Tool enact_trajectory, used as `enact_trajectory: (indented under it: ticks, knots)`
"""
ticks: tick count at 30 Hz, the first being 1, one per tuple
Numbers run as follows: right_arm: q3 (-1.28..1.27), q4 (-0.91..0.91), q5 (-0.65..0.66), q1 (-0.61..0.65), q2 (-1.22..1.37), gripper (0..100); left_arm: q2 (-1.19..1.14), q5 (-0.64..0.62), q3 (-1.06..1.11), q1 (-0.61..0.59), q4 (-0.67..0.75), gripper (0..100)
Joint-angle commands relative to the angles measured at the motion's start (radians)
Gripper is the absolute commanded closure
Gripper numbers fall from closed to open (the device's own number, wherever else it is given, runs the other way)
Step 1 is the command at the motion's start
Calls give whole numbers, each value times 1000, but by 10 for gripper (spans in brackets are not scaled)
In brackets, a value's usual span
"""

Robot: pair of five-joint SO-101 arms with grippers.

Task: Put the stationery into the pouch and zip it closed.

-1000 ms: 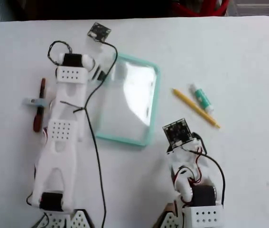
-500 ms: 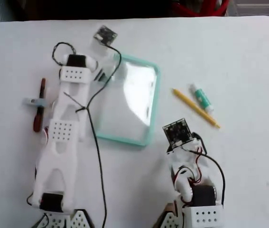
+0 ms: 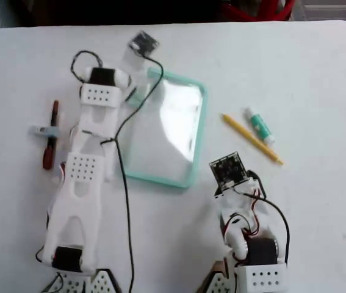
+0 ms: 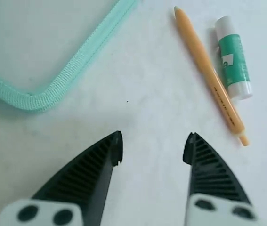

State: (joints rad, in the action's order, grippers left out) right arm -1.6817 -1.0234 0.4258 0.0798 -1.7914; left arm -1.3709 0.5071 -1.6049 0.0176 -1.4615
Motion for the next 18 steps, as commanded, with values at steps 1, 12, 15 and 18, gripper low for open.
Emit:
enact_trajectory:
  ticks: [1,12,15,18]
  knots:
    - [-9,-5,6,5,-7,779,262,-95,-41,5,-20,978]
    - [2,48,6,1,-12,779,742,-112,-55,231,-149,979]
    - [48,99,-2,-22,-12,804,865,-115,-55,282,-141,980]
    - [115,102,-3,-28,-12,861,998,-117,-55,317,-153,980]
